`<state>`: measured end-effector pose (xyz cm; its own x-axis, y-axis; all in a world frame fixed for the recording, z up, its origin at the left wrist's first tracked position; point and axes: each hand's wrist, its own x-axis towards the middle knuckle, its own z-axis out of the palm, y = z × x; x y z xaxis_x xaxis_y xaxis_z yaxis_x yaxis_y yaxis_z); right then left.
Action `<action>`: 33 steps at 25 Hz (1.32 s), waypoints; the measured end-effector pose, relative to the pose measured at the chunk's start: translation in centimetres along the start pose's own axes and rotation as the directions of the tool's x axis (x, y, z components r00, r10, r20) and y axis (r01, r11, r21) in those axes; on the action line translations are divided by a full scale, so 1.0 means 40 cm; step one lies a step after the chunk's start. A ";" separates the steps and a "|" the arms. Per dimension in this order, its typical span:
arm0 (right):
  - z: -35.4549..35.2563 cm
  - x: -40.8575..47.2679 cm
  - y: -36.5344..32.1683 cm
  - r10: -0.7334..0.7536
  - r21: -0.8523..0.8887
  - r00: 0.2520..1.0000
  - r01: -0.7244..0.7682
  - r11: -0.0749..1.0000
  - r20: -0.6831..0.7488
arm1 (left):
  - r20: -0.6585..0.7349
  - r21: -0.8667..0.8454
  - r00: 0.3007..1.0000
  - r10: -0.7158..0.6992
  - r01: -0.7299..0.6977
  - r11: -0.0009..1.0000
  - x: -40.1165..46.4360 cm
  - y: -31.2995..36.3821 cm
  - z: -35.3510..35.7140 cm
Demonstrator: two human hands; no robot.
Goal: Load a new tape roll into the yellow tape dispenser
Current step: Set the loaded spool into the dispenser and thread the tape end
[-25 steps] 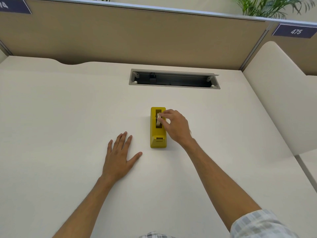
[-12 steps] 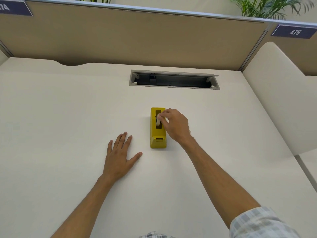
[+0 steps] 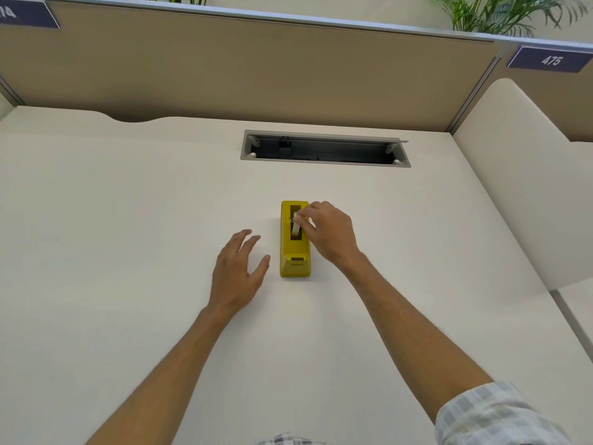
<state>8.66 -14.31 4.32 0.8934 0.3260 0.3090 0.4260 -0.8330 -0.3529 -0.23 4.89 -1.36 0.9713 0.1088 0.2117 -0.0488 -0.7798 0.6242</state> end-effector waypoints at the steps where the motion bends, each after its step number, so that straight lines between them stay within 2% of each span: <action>1: 0.000 0.000 0.000 0.002 -0.003 1.000 -0.002 1.000 -0.005 | -0.010 -0.022 1.000 0.011 -0.012 1.000 0.014 0.018 0.002; 4: -0.001 -0.001 -0.002 0.007 -0.003 1.000 -0.007 1.000 0.008 | -0.009 -0.077 0.999 0.053 -0.053 0.996 0.057 0.066 0.014; 11: -0.007 0.004 0.004 -0.033 -0.038 0.999 0.034 0.999 0.015 | 0.166 -0.071 0.980 0.113 -0.102 0.992 0.154 0.132 0.048; 17: -0.009 0.006 0.012 -0.085 -0.064 0.996 0.086 0.994 0.007 | 0.250 -0.121 0.959 0.131 -0.103 0.987 0.188 0.117 0.049; 26: -0.014 0.013 0.006 -0.149 -0.097 0.988 0.153 0.983 0.049 | 0.255 -0.126 0.959 0.126 -0.096 0.987 0.193 0.104 0.054; 33: -0.011 0.010 0.012 -0.292 -0.188 0.956 0.293 0.937 0.034 | 0.246 -0.118 0.961 0.125 -0.098 0.988 0.193 0.100 0.057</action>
<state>9.15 -14.79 4.65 0.7344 0.5701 0.3683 0.6346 -0.7692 -0.0746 7.63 1.19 1.05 0.9847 -0.1446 0.0968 -0.1713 -0.7082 0.6849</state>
